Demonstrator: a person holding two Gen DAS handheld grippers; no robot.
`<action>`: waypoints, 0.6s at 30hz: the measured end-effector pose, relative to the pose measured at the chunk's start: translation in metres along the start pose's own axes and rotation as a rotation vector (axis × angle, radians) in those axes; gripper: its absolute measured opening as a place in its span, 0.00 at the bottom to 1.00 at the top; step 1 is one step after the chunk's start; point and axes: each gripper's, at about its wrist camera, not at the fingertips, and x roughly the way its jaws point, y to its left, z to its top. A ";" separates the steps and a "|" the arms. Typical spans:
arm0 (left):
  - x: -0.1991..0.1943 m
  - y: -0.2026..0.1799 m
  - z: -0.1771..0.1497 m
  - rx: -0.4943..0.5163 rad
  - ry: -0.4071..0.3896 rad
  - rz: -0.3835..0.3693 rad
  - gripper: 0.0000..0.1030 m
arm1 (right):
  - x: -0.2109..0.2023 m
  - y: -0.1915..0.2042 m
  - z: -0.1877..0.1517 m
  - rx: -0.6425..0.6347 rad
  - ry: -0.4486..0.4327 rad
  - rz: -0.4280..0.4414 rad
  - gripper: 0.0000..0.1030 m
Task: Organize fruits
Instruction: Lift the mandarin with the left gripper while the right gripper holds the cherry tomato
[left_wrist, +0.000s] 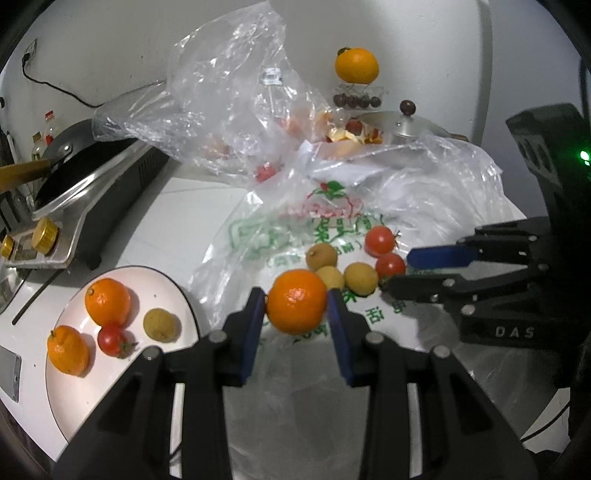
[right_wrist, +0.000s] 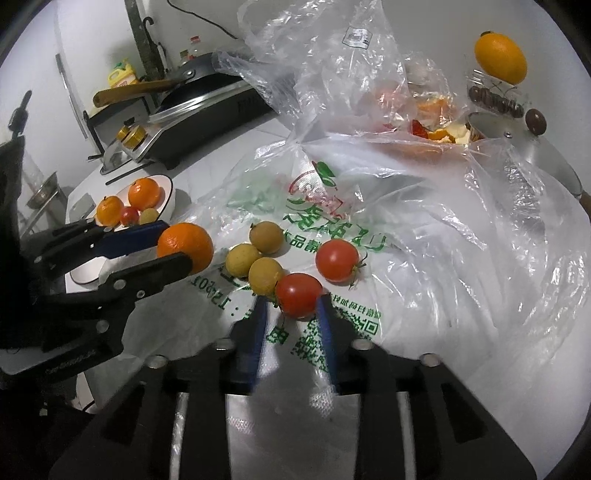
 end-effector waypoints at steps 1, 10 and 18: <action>0.000 0.000 0.000 0.001 0.002 0.000 0.35 | 0.002 -0.001 0.002 0.004 0.000 -0.002 0.43; 0.014 0.004 -0.001 -0.003 0.034 -0.014 0.35 | 0.015 -0.005 0.006 -0.004 0.019 0.001 0.42; 0.030 0.002 0.000 0.019 0.054 -0.002 0.36 | 0.017 -0.004 0.006 -0.019 0.021 -0.010 0.31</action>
